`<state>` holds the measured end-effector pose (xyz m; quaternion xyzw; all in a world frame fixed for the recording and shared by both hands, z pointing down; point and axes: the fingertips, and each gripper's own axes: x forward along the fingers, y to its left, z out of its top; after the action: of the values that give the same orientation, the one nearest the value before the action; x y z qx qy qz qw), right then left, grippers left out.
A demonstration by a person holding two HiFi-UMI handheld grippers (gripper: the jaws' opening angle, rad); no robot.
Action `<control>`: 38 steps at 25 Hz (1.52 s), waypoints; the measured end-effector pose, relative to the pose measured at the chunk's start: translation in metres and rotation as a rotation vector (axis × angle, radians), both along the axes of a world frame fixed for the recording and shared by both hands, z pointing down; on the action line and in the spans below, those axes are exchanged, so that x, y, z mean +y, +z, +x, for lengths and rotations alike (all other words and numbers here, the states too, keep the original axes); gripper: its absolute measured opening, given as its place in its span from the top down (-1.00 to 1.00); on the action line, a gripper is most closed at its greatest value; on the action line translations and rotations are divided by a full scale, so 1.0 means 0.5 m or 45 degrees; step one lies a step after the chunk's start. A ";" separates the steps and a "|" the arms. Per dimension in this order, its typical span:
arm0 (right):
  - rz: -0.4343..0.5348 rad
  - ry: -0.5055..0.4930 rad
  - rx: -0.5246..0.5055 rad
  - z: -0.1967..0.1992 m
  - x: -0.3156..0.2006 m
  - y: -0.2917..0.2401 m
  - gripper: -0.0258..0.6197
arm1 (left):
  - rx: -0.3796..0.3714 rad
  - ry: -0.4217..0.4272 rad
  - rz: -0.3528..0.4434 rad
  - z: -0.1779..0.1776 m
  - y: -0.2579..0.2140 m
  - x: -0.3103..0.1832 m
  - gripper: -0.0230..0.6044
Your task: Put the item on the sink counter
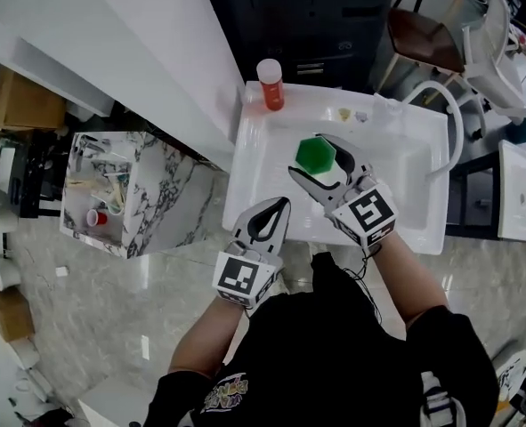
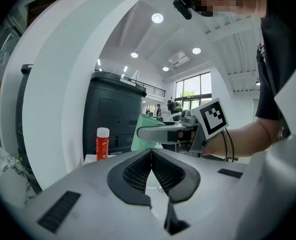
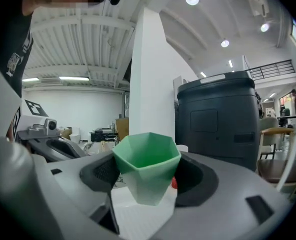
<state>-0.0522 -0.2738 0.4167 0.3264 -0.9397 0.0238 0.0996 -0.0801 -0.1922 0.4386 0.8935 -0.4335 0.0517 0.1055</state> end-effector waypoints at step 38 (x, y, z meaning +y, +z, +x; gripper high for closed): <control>-0.131 0.121 0.244 0.103 -0.411 0.416 -0.22 | -0.069 -0.148 -0.175 0.066 0.155 -0.116 0.88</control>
<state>-0.0005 -0.4791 0.6248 0.3658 -0.9069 0.0455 0.2042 -0.0472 -0.2504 0.5161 0.8557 -0.4827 0.0992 0.1576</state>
